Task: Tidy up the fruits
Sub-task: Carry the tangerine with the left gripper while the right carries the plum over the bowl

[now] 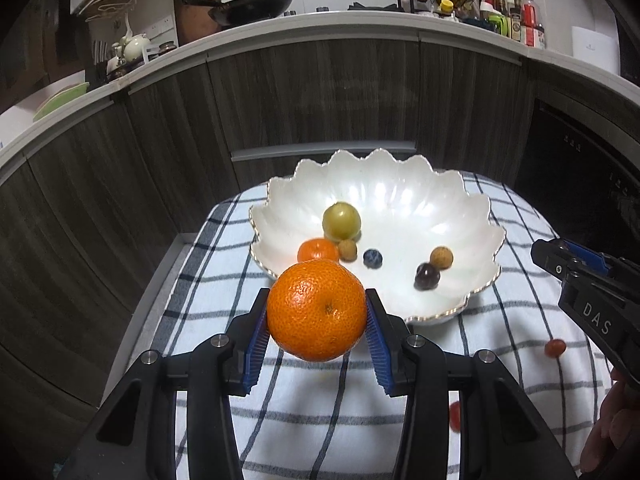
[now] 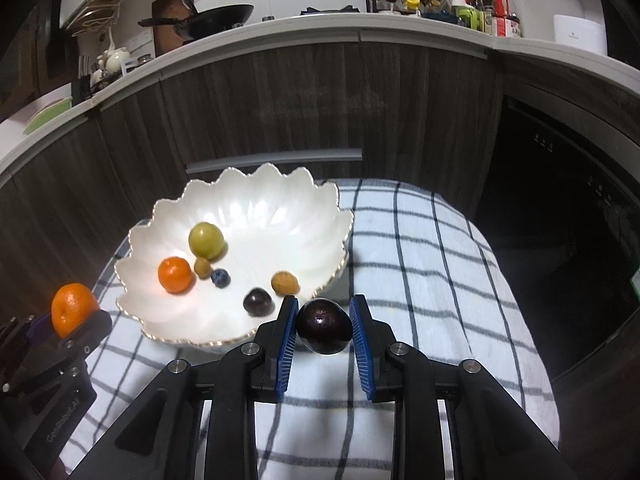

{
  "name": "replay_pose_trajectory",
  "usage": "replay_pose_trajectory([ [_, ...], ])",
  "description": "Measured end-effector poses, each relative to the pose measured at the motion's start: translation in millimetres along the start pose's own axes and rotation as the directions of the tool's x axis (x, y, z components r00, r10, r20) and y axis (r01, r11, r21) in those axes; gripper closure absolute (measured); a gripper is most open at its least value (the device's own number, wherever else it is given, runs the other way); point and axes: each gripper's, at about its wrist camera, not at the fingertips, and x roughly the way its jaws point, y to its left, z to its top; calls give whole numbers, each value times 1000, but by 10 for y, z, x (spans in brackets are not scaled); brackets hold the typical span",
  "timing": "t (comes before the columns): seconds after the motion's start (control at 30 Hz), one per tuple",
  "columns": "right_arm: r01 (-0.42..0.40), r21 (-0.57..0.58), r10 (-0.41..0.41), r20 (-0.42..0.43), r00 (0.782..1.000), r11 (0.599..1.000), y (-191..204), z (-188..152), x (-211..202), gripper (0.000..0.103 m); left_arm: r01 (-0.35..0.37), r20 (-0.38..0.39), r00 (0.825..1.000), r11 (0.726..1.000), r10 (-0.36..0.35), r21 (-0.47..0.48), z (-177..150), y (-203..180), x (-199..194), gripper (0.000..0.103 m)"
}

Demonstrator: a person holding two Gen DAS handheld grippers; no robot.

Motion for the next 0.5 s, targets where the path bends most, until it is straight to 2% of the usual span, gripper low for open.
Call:
replay_pose_trajectory([
  [0.5,-25,-41,28,54,998,999,134,384,90,75,39,2,999,999,-39,-18,268,-17,156,59],
])
